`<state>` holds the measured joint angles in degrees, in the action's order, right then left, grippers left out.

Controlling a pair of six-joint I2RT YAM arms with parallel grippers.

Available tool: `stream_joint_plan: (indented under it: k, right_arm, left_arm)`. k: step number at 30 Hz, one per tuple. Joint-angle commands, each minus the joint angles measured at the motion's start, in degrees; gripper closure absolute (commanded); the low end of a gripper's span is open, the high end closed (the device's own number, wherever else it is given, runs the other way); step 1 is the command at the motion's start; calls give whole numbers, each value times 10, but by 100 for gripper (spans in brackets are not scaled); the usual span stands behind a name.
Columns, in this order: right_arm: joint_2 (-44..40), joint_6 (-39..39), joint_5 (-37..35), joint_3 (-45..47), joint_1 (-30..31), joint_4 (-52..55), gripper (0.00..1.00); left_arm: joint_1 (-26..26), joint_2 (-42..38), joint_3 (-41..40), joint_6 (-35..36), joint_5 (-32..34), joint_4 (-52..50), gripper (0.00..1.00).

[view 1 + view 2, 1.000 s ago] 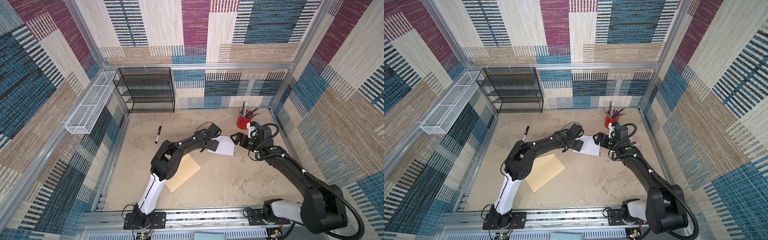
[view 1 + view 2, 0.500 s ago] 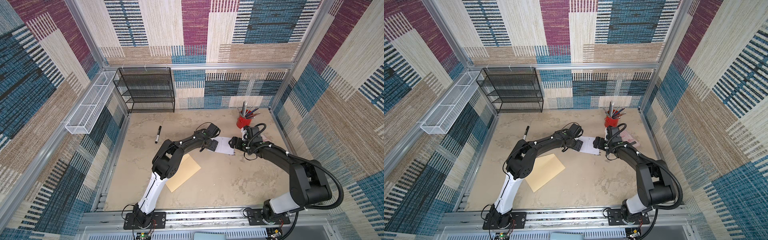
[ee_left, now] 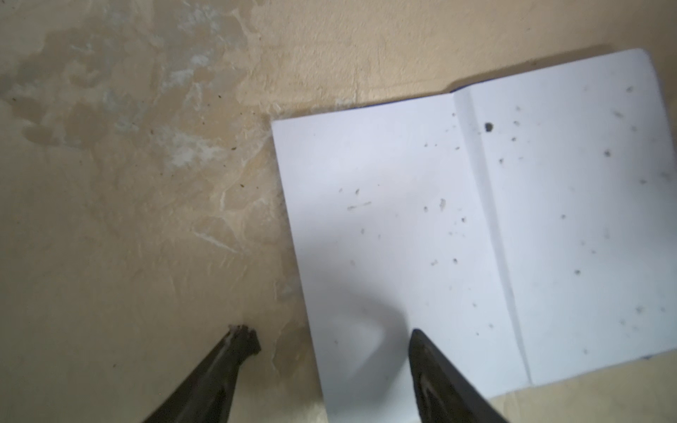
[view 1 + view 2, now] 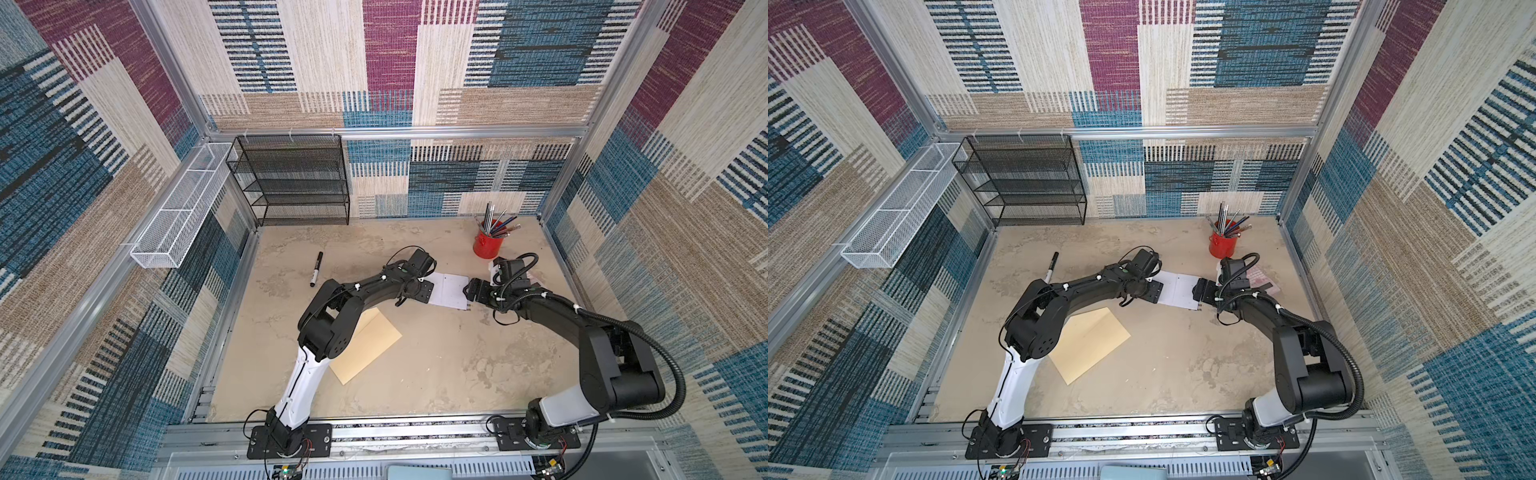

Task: Fold the letter paper in half and place it into the envelope
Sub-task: Fold the letter paper at the center of the board.

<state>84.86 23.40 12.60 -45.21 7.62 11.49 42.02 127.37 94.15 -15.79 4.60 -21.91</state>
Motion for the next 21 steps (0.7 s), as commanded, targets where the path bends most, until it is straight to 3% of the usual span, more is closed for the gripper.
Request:
stream_joint_plan:
  k: [1, 8, 14, 21]
  right_arm:
    - [-20, 3, 10, 7, 0, -12, 10]
    - [-11, 11, 38, 16, -2, -23, 10]
    - [-13, 0, 33, 6, 2, -28, 12]
    - [48, 15, 58, -15, 2, -41, 23]
  left_arm:
    - [6, -7, -21, -32, -26, -66, 28]
    - [17, -24, -53, -56, -31, -66, 29]
    - [20, -91, -76, -53, -23, -51, 28]
    - [3, -77, -1, -20, 10, -96, 27]
